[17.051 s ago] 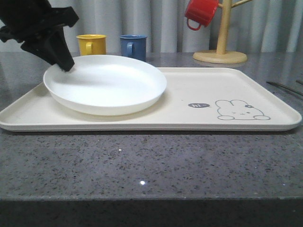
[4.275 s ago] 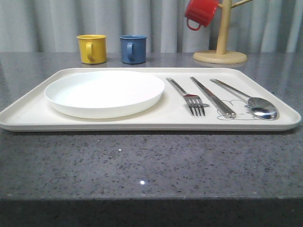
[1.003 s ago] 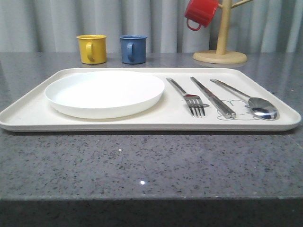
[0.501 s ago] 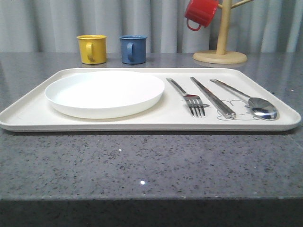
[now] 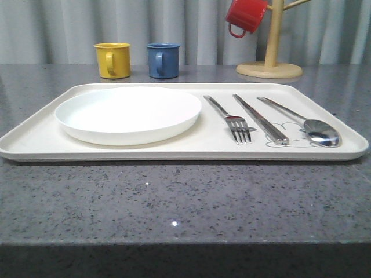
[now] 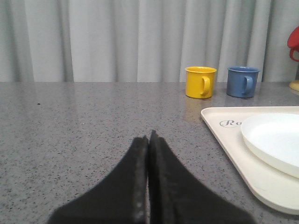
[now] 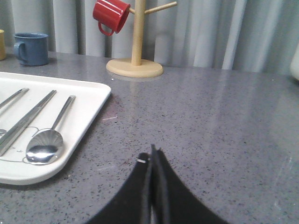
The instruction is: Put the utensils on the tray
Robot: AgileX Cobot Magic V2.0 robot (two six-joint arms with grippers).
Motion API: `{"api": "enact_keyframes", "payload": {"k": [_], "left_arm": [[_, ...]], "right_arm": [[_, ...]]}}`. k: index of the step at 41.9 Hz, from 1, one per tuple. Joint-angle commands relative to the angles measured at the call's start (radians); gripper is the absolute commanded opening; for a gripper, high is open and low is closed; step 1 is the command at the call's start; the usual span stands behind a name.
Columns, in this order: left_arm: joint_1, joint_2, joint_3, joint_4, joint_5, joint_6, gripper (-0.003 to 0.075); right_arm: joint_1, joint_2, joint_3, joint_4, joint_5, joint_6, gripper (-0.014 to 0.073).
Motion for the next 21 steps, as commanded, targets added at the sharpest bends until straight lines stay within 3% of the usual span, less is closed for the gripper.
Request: {"api": "enact_keyframes", "payload": {"k": [1, 13, 21], "left_arm": [[0.004, -0.024, 0.001, -0.009, -0.087, -0.005, -0.0018], [0.004, -0.024, 0.001, -0.009, -0.087, -0.005, -0.0018], [0.004, -0.024, 0.001, -0.009, -0.087, -0.005, -0.0018]], "right_arm": [[-0.003, -0.02, -0.013, -0.007, -0.09, 0.0, -0.0069], [-0.003, -0.021, -0.013, -0.009, -0.109, 0.001, -0.0069], [-0.005, -0.021, -0.013, -0.115, -0.179, 0.126, -0.0069]]}}
